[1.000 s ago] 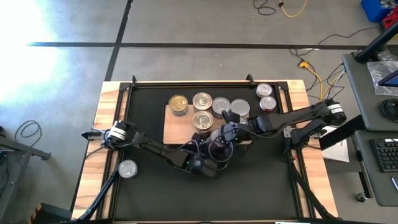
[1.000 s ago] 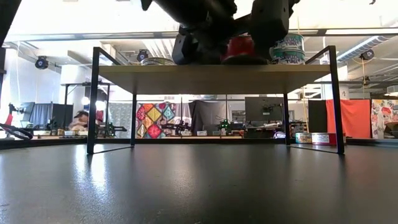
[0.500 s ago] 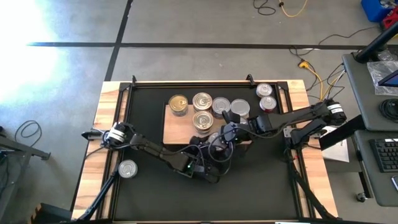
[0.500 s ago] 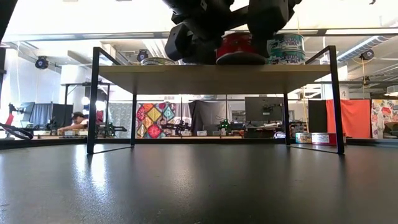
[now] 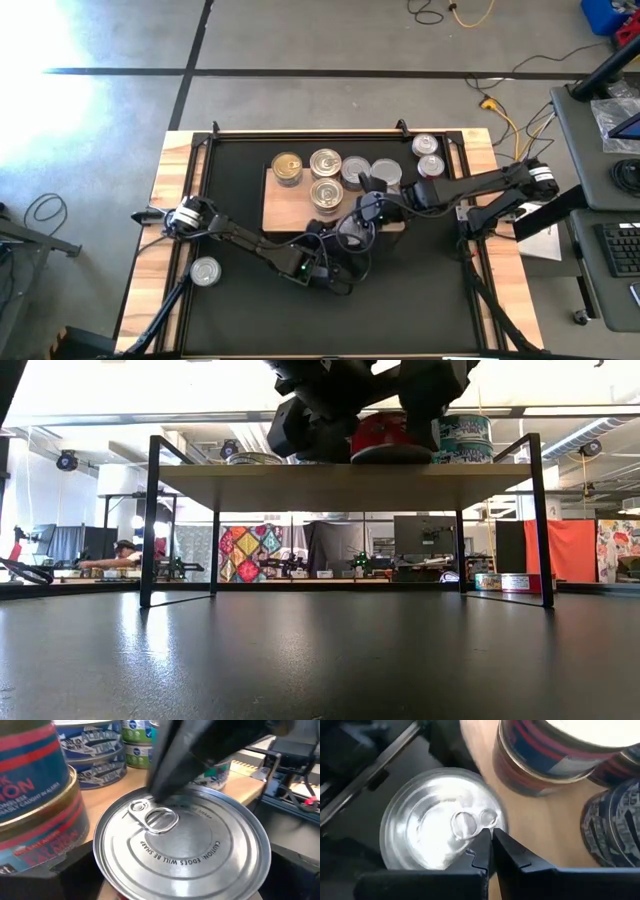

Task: Stack canned seafood by type on shelf
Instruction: Put the red tuna can on the shelf

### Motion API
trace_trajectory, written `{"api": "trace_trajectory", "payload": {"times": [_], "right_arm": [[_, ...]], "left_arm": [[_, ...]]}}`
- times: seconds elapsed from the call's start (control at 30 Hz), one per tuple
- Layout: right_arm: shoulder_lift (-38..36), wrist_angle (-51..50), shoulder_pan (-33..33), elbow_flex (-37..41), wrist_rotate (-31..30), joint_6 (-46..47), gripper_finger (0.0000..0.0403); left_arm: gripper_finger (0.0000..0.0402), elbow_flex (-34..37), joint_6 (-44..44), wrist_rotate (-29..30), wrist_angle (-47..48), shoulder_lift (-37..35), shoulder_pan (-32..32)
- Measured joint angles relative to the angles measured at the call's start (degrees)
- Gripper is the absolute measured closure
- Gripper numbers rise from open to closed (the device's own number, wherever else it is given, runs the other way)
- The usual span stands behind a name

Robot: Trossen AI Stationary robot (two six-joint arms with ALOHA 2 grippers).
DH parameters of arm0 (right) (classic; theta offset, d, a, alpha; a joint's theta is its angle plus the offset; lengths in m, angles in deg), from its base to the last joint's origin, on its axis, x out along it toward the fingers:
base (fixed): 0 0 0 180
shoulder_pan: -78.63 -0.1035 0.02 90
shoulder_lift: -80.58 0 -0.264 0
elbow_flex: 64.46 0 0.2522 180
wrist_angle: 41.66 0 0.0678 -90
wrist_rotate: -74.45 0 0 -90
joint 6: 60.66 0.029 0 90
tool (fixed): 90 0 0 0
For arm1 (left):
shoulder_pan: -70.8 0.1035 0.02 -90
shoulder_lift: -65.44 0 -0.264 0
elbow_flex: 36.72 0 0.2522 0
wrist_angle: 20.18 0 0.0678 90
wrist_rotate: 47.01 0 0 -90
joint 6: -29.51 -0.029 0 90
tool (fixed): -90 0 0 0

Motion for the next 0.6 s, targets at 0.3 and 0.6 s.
{"api": "trace_trajectory", "payload": {"times": [0.3, 0.6], "right_arm": [[1.7, 6.76, -0.08, 0.0, 11.07, -3.46, 0.039], [5.06, 4.03, 0.34, -0.38, 9.9, -5.35, 0.039]], "left_arm": [[0.0001, 0.0, 0.34, 0.05, 0.0, 0.2, 0.43], [0.0001, -0.93, 1.3, 0.23, 0.32, 0.4, 1.28]]}}
